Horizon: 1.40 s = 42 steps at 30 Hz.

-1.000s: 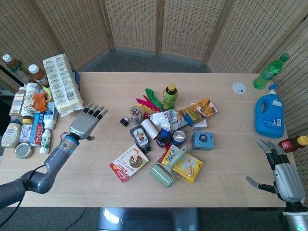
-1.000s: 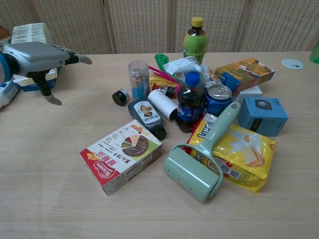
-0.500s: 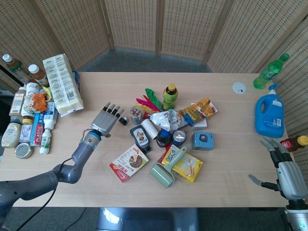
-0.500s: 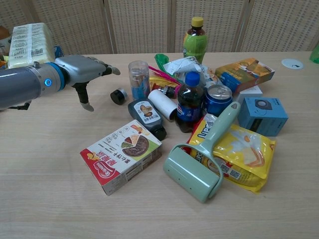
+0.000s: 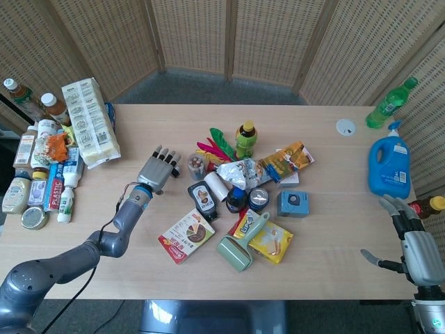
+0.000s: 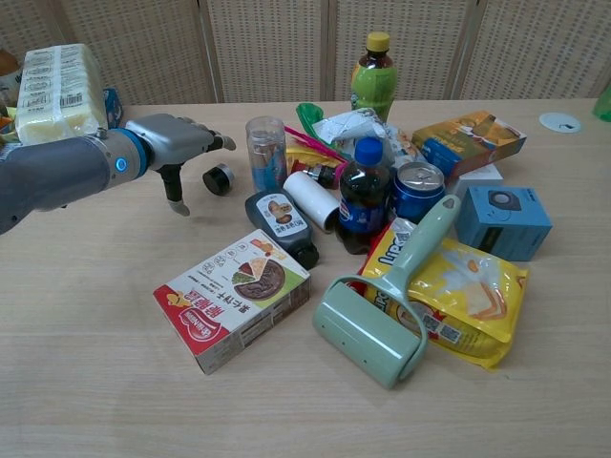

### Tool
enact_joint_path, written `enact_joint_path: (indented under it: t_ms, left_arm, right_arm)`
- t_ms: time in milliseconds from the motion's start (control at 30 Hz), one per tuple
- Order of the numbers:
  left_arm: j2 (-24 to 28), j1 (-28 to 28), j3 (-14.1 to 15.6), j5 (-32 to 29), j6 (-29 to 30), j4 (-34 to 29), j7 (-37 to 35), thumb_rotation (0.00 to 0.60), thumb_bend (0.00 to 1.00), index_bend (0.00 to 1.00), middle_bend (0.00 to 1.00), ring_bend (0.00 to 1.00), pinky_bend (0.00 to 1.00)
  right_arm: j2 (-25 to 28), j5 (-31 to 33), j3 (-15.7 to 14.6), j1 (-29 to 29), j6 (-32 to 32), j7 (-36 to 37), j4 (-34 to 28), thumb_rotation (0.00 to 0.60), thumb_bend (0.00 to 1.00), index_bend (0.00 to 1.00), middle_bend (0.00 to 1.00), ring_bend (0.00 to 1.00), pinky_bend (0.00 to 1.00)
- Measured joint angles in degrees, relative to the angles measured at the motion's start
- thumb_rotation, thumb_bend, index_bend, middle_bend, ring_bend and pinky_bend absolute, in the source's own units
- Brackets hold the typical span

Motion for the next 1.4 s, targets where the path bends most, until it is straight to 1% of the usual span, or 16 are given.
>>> enact_joint_path:
  t_ms: [333,500,733,867,933,1000,1067,1167,1400]
  left_arm:
    - [-3.7,-2.6,-0.8,1.3,-3.0,7.8,-3.7,0.600,0.00,0.08,0.00,0.00,0.00]
    - [-6.3,-3.8,-1.1,2.0,-4.5,12.1,-5.4,0.600,0.00,0.11,0.00,0.00,0.00]
    - [-9.7,-5.6,-1.6,3.6,-5.6,17.6,-7.7,0.600,0.00,0.12,0.00,0.00,0.00]
    - [-11.2,-6.3,-2.1,4.2,-6.3,20.2,-8.8,0.600,0.00,0.15,0.00,0.00,0.00]
    - [-12.0,-6.6,-2.3,4.5,-6.5,21.5,-9.3,0.600,0.00,0.15,0.02,0.00,0.00]
    - [-12.7,-6.8,-2.5,4.8,-6.7,22.5,-9.8,0.600,0.00,0.16,0.06,0.00,0.00]
    - [-13.1,-7.0,-2.6,5.2,-6.9,23.2,-10.2,0.600,0.00,0.16,0.10,0.00,0.00]
    - [-13.3,-7.2,-2.9,5.6,-7.1,23.2,-11.3,0.600,0.00,0.16,0.10,0.00,0.00]
    - [-12.2,-7.5,-3.5,7.1,-5.9,20.5,-13.0,0.600,0.00,0.16,0.12,0.00,0.00]
  right_arm:
    - [-0.3,1.0,0.4,0.2,-0.5,-0.8,0.2,0.600,0.00,0.00,0.00,0.00,0.00]
    - [-0.4,1.5,0.5,0.1,-0.6,-0.9,0.3,0.600,0.00,0.00,0.00,0.00,0.00]
    - [-0.6,2.4,0.9,0.3,-1.3,-0.7,0.8,0.600,0.00,0.00,0.00,0.00,0.00]
    - [-0.6,2.7,1.0,0.3,-1.4,-0.6,1.0,0.600,0.00,0.00,0.00,0.00,0.00]
    - [-0.7,2.8,1.1,0.3,-1.4,-0.6,1.1,0.600,0.00,0.00,0.00,0.00,0.00]
    - [-0.7,2.8,1.1,0.3,-1.5,-0.6,1.2,0.600,0.00,0.00,0.00,0.00,0.00]
    - [-0.7,2.8,1.1,0.3,-1.5,-0.6,1.3,0.600,0.00,0.00,0.00,0.00,0.00]
    - [-0.8,2.9,1.1,0.4,-1.7,-0.7,1.3,0.600,0.00,0.00,0.00,0.00,0.00]
    - [-0.9,2.6,1.0,0.4,-1.8,-0.9,1.3,0.600,0.00,0.00,0.00,0.00,0.00]
